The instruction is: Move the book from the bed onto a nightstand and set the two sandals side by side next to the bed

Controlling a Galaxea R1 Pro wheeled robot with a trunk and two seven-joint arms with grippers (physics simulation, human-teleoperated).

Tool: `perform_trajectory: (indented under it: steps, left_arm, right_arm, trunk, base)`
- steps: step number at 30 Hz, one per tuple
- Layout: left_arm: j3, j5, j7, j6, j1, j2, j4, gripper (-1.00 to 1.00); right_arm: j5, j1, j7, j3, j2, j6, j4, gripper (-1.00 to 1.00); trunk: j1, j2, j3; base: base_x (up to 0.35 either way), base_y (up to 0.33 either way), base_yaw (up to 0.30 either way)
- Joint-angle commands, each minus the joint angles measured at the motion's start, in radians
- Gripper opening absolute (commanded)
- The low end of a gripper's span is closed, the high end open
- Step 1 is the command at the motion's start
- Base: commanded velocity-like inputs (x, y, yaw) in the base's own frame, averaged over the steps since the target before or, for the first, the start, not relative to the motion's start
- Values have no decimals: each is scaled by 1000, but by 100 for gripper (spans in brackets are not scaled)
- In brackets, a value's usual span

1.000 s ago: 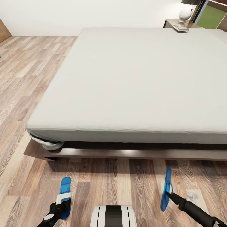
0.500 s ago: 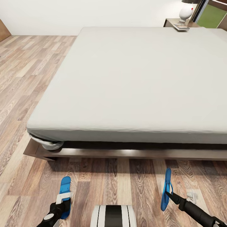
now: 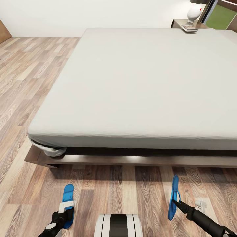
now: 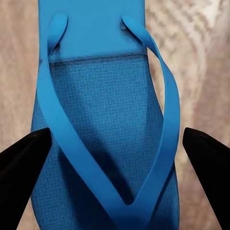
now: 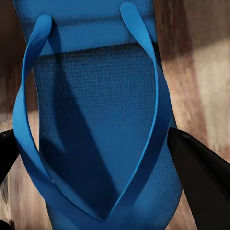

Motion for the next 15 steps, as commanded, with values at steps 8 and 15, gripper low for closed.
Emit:
perform_trajectory:
  steps: [8, 15]
  left_arm:
    - [-11, 13, 8, -3, 0, 1, 3, -100]
    - [-10, 13, 8, -3, 0, 1, 3, 100]
  right_arm:
    - [-10, -1, 1, 6, -1, 1, 1, -100]
    - [-10, -1, 1, 7, -1, 1, 1, -100]
  trunk:
    - [0, 0, -1]
    - [0, 0, -1]
  base:
    - [0, 0, 0]
    - [0, 0, 0]
